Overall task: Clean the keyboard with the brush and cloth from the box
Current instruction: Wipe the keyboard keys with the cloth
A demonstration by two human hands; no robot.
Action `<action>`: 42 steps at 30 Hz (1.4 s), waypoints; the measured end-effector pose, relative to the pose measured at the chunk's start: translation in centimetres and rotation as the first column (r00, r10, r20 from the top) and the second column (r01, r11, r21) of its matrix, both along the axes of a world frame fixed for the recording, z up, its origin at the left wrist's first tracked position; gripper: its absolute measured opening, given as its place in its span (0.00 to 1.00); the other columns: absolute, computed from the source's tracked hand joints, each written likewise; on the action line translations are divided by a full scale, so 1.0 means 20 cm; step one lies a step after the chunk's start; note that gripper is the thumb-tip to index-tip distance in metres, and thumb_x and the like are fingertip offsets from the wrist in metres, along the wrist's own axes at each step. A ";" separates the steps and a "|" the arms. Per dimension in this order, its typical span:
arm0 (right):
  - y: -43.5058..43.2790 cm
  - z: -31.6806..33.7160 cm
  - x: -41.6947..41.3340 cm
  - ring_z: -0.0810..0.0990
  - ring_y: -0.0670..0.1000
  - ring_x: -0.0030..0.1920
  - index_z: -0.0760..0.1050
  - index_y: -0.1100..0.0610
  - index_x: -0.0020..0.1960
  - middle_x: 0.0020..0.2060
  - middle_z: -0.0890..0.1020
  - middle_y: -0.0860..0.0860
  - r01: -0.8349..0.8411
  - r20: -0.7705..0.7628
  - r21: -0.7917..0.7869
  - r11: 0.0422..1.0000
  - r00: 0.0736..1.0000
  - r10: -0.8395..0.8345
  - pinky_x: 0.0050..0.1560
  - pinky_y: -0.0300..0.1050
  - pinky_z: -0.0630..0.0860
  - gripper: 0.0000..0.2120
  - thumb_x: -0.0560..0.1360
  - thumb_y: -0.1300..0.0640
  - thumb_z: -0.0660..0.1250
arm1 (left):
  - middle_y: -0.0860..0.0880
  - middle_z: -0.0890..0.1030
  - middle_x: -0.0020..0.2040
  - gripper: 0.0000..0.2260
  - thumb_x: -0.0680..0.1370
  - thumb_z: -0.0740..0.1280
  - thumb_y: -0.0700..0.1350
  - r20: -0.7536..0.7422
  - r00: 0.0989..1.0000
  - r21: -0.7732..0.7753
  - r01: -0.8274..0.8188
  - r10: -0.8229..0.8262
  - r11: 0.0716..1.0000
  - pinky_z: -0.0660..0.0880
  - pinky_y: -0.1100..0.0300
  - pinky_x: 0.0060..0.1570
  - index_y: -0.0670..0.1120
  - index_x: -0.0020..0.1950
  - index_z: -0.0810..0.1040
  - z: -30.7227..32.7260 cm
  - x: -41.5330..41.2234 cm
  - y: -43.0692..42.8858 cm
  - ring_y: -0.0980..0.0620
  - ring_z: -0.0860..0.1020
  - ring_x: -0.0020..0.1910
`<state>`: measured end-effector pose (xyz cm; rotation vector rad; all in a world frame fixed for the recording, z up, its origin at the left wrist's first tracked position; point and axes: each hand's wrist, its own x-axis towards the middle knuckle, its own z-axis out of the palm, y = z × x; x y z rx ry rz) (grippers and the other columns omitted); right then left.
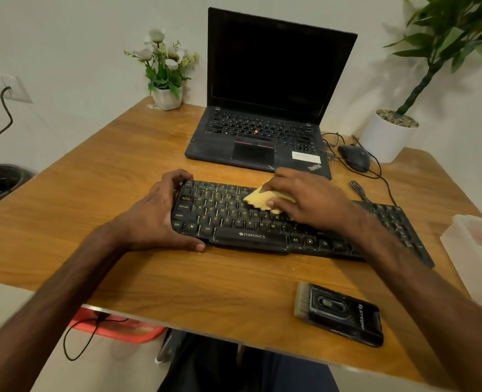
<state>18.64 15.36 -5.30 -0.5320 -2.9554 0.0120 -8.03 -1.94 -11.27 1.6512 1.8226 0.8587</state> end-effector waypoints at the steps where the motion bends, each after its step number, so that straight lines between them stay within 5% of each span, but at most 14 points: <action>1: -0.03 -0.01 -0.05 0.70 0.41 0.50 0.74 0.52 0.67 0.52 0.68 0.41 -0.027 -0.018 0.004 1.000 0.999 0.027 0.47 0.37 0.69 0.17 0.80 0.48 0.63 | 0.54 0.63 0.72 0.59 0.50 0.81 0.70 0.004 1.000 0.001 -0.001 0.001 1.000 0.69 0.48 0.71 0.63 0.73 0.51 0.00 0.00 0.00 0.54 0.66 0.72; 3: -0.08 -0.02 -0.17 0.69 0.41 0.49 0.74 0.52 0.66 0.51 0.70 0.43 -0.061 -0.042 0.052 0.997 0.997 0.063 0.45 0.34 0.66 0.16 0.80 0.49 0.63 | 0.54 0.62 0.74 0.60 0.50 0.81 0.70 0.019 1.000 0.005 -0.001 0.001 1.000 0.68 0.48 0.72 0.64 0.73 0.50 0.01 0.01 0.00 0.54 0.64 0.73; 7: -0.13 -0.03 -0.31 0.72 0.44 0.50 0.74 0.52 0.66 0.55 0.75 0.49 -0.054 -0.065 0.127 0.990 0.996 0.063 0.49 0.40 0.73 0.15 0.80 0.51 0.65 | 0.54 0.59 0.77 0.62 0.49 0.81 0.69 0.039 0.999 0.010 -0.003 0.003 1.000 0.64 0.48 0.75 0.64 0.74 0.48 0.02 0.01 -0.01 0.55 0.60 0.75; 14: -0.07 0.00 -0.08 0.74 0.45 0.54 0.72 0.48 0.67 0.57 0.74 0.46 0.055 -0.014 0.137 0.989 0.998 -0.054 0.47 0.42 0.77 0.16 0.79 0.47 0.63 | 0.53 0.59 0.77 0.62 0.49 0.82 0.69 0.002 1.000 0.012 -0.016 0.016 1.000 0.62 0.49 0.76 0.65 0.74 0.48 0.00 0.01 0.01 0.56 0.59 0.76; 25: -0.19 -0.03 -0.56 0.74 0.49 0.51 0.75 0.52 0.66 0.55 0.75 0.51 -0.134 -0.093 0.176 0.975 0.984 0.152 0.43 0.42 0.66 0.17 0.78 0.51 0.67 | 0.57 0.63 0.74 0.61 0.51 0.82 0.68 -0.019 1.000 0.036 0.009 -0.009 0.999 0.66 0.49 0.73 0.64 0.74 0.48 0.01 0.02 0.00 0.57 0.64 0.73; 29: -0.12 0.01 -0.45 0.72 0.48 0.52 0.76 0.50 0.64 0.54 0.74 0.50 -0.165 -0.022 0.166 0.972 0.985 0.171 0.46 0.44 0.72 0.14 0.79 0.51 0.65 | 0.56 0.61 0.76 0.63 0.50 0.83 0.67 0.020 1.000 0.029 -0.013 0.012 1.000 0.64 0.49 0.74 0.63 0.75 0.48 0.00 0.02 -0.01 0.57 0.62 0.74; 34: 0.00 0.05 -0.15 0.70 0.46 0.50 0.78 0.49 0.61 0.54 0.75 0.50 -0.133 0.038 0.220 0.966 0.991 0.128 0.47 0.42 0.65 0.12 0.78 0.52 0.66 | 0.55 0.61 0.76 0.62 0.49 0.82 0.68 0.017 1.000 0.009 -0.014 0.014 1.000 0.62 0.50 0.75 0.64 0.75 0.49 0.00 0.01 0.01 0.57 0.61 0.75; 42: -0.08 -0.02 -0.27 0.71 0.49 0.50 0.77 0.50 0.60 0.54 0.75 0.52 -0.104 -0.052 0.306 0.946 0.991 0.125 0.47 0.45 0.70 0.14 0.77 0.47 0.66 | 0.54 0.62 0.75 0.62 0.49 0.81 0.70 -0.019 1.000 0.004 -0.017 0.017 1.000 0.62 0.52 0.75 0.63 0.75 0.50 0.01 0.02 0.00 0.56 0.61 0.74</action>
